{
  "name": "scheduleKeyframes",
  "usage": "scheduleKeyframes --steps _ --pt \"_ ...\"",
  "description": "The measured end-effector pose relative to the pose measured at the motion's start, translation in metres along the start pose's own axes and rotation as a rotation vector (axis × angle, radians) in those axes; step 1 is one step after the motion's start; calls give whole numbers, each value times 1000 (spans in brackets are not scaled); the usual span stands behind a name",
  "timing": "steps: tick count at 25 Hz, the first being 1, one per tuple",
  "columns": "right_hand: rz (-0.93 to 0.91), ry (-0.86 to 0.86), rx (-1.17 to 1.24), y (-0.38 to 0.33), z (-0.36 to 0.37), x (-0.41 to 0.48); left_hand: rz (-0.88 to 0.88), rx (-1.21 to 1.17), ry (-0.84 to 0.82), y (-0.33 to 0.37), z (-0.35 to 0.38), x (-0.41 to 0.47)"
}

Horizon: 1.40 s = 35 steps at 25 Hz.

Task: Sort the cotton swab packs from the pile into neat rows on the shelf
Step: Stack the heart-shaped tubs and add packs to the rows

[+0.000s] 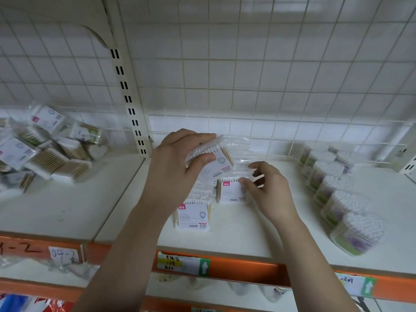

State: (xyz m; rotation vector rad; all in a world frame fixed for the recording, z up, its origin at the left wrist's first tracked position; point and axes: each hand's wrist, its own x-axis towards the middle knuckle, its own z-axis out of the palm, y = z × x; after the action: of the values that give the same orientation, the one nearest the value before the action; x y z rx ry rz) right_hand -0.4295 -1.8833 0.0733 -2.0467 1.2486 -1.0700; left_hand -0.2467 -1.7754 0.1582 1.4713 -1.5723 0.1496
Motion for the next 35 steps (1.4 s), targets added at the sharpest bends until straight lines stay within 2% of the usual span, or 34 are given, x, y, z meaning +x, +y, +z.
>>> scheduleKeyframes --steps 9,20,35 --pt "44 35 -98 40 -16 -22 17 -71 -156 3 47 -10" --pt "44 2 -148 41 -13 -22 17 155 -254 -10 75 -34" --pt "69 -13 -137 40 -11 -23 117 292 -330 -10 85 -19"
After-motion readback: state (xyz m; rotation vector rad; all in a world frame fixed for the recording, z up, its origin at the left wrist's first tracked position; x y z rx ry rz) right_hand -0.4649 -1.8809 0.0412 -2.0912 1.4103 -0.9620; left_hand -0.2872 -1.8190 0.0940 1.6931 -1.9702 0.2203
